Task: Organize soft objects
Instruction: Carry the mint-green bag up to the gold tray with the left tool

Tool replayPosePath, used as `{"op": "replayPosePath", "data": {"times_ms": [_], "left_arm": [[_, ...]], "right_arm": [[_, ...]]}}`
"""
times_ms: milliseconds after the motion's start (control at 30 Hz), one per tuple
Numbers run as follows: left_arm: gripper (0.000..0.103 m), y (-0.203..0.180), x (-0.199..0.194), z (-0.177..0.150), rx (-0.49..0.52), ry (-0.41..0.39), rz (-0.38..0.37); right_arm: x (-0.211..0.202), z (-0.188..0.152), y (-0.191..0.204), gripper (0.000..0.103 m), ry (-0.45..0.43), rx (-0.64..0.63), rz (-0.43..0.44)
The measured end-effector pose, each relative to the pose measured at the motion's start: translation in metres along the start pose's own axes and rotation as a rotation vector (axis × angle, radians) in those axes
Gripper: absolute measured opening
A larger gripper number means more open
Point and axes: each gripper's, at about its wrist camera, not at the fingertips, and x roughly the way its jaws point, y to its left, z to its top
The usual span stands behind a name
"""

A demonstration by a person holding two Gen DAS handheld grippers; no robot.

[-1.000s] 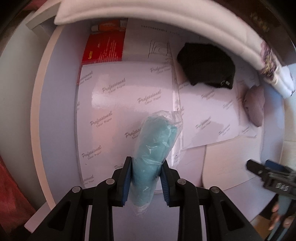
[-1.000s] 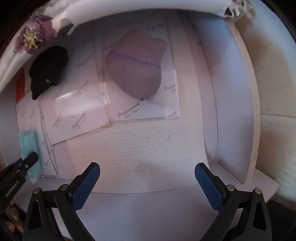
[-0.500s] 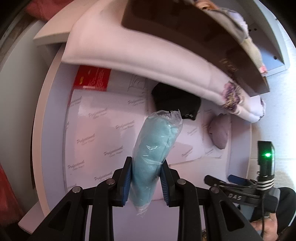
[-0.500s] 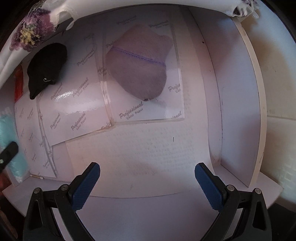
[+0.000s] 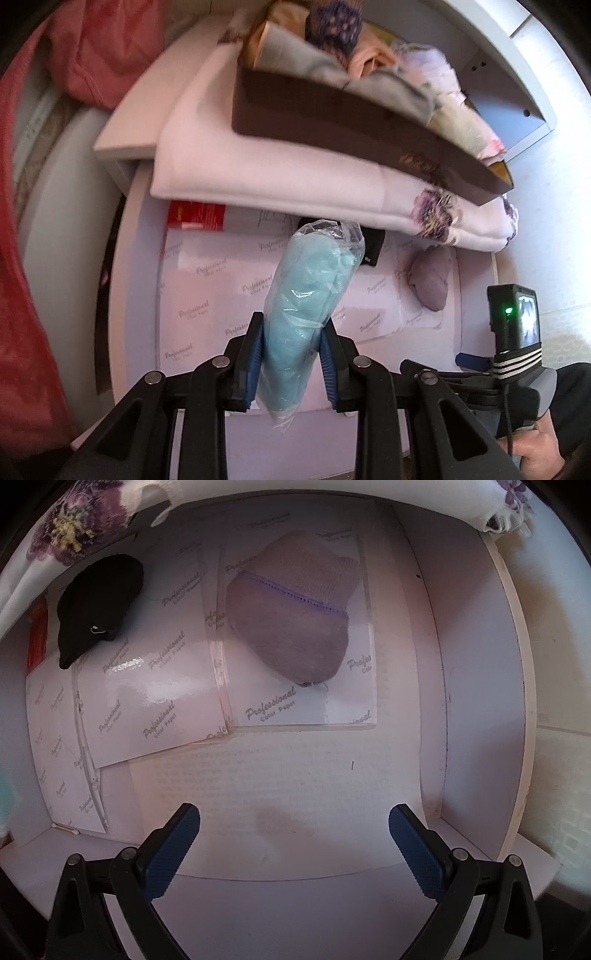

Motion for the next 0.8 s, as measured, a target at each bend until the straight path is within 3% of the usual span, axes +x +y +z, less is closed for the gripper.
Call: {"op": "replayPosePath", "data": {"times_ms": [400,800], "left_arm": [[0.027,-0.009,-0.06,0.013,0.02,-0.218,0.057],[0.027,-0.017,-0.096,0.019,0.038,-0.356,0.103]], "right_arm": [[-0.002,0.002,0.001,0.103,-0.017,-0.003,0.005],[-0.015,-0.001,0.009,0.103,-0.066,-0.018,-0.013]]}}
